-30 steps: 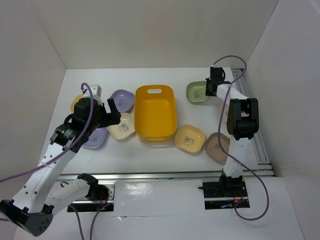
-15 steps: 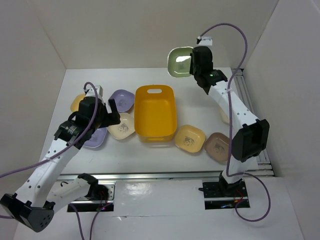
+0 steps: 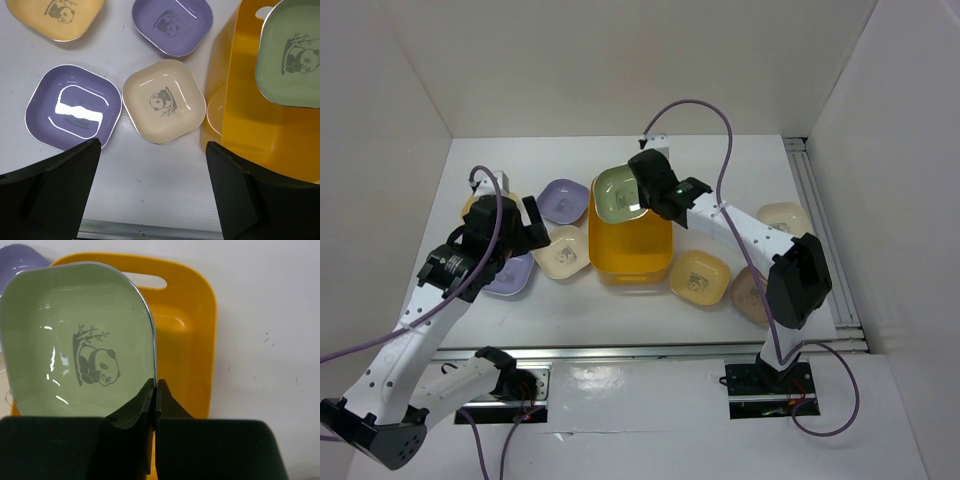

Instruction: Place the plates into the plastic bin on the countertop

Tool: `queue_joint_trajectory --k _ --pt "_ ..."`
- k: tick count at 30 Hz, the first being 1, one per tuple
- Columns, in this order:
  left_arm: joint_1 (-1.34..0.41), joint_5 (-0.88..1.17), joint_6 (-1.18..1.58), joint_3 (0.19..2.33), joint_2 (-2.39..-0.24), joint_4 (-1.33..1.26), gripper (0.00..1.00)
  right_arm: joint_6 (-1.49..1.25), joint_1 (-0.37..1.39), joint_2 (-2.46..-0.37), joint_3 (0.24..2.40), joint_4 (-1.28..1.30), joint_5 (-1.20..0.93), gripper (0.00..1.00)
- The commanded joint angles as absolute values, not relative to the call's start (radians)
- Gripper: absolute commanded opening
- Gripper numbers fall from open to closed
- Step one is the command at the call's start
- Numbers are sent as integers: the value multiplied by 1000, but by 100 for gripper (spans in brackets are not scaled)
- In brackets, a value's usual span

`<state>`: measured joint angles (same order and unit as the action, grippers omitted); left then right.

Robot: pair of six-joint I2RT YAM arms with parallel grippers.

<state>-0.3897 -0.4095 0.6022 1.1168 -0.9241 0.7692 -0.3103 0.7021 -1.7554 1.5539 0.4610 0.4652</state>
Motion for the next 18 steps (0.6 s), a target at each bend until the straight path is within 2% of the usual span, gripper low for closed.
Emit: queue_joint_trajectory --k 1,10,13,14,16,17,18 --pt "-393 -442 630 1131 -902 795 100 -400 718 -1772 1560 439 566 0" --pt "-393 -523 682 1100 -884 857 100 -434 727 -1850 1549 462 609 1" --pt "-393 -603 732 1100 -873 885 100 -434 716 -1878 1549 450 555 7" --pt "-382 -624 744 1109 -873 906 100 -434 707 -1887 1537 431 543 15" --pt "-371 -624 785 1134 -909 939 100 -434 707 -1896 1528 411 520 19" --pt "-371 -624 802 1143 -925 969 100 -434 698 -1910 1537 402 520 29" --pt "-358 -614 827 1155 -937 979 100 -425 698 -1922 1537 402 509 29"
